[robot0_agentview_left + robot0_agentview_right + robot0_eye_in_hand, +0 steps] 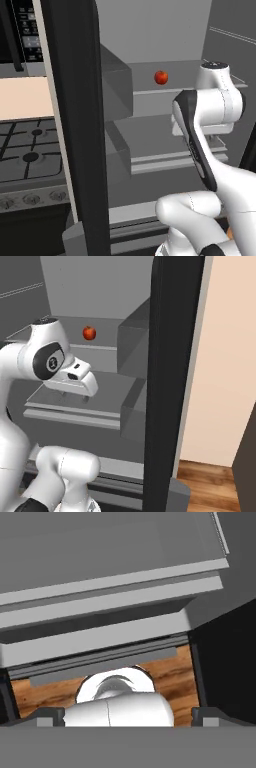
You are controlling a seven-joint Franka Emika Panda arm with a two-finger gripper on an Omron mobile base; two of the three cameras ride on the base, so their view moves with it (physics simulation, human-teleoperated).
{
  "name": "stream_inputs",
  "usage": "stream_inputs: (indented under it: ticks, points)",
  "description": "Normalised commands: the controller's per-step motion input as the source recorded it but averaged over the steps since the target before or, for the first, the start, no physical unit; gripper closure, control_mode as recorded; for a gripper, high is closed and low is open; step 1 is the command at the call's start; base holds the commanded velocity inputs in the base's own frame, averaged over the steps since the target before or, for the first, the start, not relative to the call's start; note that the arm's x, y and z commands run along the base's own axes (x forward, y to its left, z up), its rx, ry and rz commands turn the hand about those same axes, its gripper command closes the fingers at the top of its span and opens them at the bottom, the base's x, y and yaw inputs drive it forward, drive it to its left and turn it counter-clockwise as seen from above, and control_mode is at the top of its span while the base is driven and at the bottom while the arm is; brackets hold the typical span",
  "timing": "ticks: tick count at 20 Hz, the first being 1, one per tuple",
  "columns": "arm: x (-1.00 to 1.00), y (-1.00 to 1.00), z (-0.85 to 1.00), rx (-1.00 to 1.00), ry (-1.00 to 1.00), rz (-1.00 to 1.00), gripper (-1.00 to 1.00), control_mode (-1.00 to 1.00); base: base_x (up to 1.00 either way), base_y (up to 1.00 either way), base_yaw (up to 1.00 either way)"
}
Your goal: Pick up both apples from the fridge and place them inside the tupperware on the counter.
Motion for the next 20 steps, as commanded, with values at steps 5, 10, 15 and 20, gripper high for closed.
stream_inputs:
  ticks: [5,10,15,20]
  points:
    - [0.47,-0.03,0.57,0.0,-0.37,0.34,-1.0,-1.0,0.0,0.0,0.0]
    - [0.46,0.0,0.68,0.0,-0.41,0.23,-1.0,-1.0,0.0,0.0,0.0]
    - [0.61,0.0,0.52,0.0,-0.18,0.19,-1.0,-1.0,0.0,0.0,0.0]
    - [0.62,0.01,0.19,0.0,-0.04,0.02,-1.0,-1.0,0.0,0.0,0.0]
